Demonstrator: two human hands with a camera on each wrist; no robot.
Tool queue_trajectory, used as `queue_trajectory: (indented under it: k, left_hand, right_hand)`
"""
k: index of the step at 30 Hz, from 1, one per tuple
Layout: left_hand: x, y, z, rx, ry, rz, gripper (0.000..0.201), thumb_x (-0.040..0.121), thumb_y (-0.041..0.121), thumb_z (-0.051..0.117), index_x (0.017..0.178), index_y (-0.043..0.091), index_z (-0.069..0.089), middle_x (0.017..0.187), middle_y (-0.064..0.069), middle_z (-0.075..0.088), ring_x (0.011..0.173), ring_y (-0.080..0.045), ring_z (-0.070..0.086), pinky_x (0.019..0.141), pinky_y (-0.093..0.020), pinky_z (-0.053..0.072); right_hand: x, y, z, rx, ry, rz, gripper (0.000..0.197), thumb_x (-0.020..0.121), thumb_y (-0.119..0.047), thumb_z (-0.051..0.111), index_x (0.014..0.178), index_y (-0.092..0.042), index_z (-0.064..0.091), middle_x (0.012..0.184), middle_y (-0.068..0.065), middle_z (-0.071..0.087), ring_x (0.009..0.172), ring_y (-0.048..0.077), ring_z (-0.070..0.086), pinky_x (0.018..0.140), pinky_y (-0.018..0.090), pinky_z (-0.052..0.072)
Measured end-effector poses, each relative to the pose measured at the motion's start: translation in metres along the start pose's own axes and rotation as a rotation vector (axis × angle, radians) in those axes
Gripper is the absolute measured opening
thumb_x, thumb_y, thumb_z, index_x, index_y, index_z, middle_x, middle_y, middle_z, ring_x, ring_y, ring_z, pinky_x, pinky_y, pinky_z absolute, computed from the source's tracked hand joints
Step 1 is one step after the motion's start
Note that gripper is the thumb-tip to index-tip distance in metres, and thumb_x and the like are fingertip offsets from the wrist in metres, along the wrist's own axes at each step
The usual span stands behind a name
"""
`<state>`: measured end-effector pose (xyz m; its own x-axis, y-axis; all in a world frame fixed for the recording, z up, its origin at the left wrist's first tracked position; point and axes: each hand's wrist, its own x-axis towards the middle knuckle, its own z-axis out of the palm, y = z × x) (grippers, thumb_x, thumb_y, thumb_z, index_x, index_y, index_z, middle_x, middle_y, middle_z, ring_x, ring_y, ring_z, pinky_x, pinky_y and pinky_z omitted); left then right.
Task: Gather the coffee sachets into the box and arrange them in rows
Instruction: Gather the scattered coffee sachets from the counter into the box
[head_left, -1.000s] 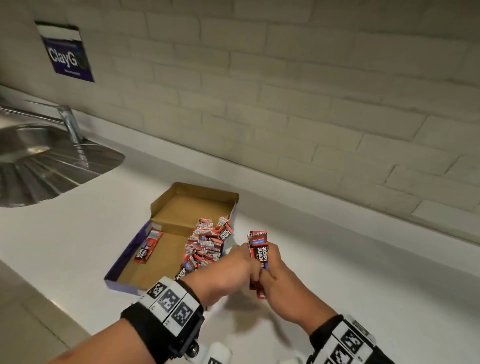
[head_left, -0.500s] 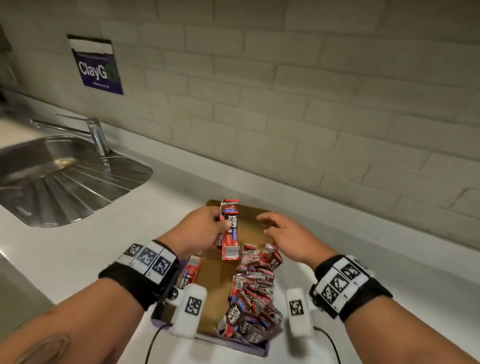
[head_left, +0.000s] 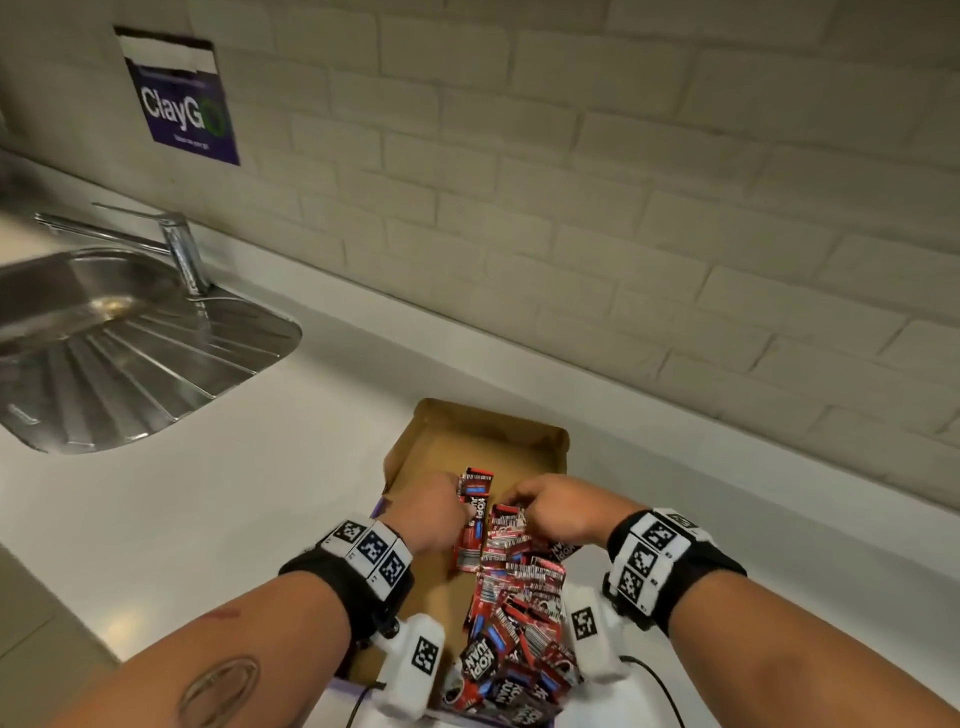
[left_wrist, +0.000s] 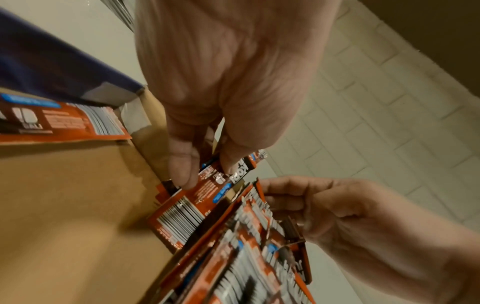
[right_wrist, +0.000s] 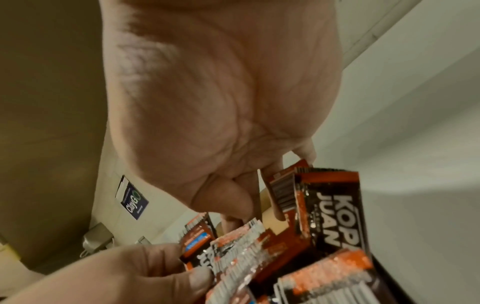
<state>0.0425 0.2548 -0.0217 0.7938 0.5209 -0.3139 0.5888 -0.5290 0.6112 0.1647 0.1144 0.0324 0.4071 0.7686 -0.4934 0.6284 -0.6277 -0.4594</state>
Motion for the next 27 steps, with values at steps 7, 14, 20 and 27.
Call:
queue_trajectory:
  k: [7, 14, 20, 27]
  left_hand:
    - [-0.005, 0.02, 0.013, 0.034, -0.022, 0.061, 0.018, 0.098, 0.023, 0.059, 0.107, 0.014, 0.07, 0.099, -0.004, 0.074, 0.089, -0.019, 0.07, 0.085, -0.037, 0.059]
    - [-0.013, 0.034, 0.01, 0.096, -0.186, 0.146, 0.016, 0.098, 0.021, 0.05, 0.089, 0.027, 0.063, 0.085, 0.007, 0.066, 0.085, -0.015, 0.064, 0.07, -0.029, 0.046]
    - [-0.018, 0.037, 0.006, 0.041, -0.211, 0.147, 0.023, 0.099, 0.02, 0.052, 0.119, 0.018, 0.064, 0.105, 0.001, 0.072, 0.094, -0.015, 0.066, 0.08, -0.03, 0.054]
    - [-0.03, 0.035, 0.006, 0.118, -0.318, 0.121, 0.055, 0.099, 0.022, 0.052, 0.151, 0.025, 0.033, 0.129, -0.001, 0.064, 0.103, -0.013, 0.059, 0.093, -0.029, 0.048]
  right_hand:
    - [-0.013, 0.013, 0.004, 0.137, 0.027, -0.025, 0.045, 0.091, -0.001, 0.049, 0.111, -0.036, 0.07, 0.119, 0.001, 0.07, 0.1, 0.018, 0.068, 0.082, 0.034, 0.061]
    - [-0.019, 0.029, 0.008, 0.235, 0.169, 0.0, 0.028, 0.099, -0.013, 0.053, 0.113, -0.026, 0.073, 0.115, -0.002, 0.072, 0.096, 0.014, 0.069, 0.088, 0.036, 0.06]
    - [-0.023, 0.045, 0.013, 0.526, 0.361, 0.0, 0.025, 0.102, -0.01, 0.051, 0.11, -0.028, 0.066, 0.114, -0.004, 0.069, 0.103, 0.021, 0.069, 0.089, 0.041, 0.058]
    - [-0.044, 0.088, 0.014, 0.425, 0.319, 0.022, 0.05, 0.093, -0.004, 0.056, 0.129, -0.039, 0.051, 0.128, -0.01, 0.061, 0.106, 0.005, 0.062, 0.094, 0.032, 0.054]
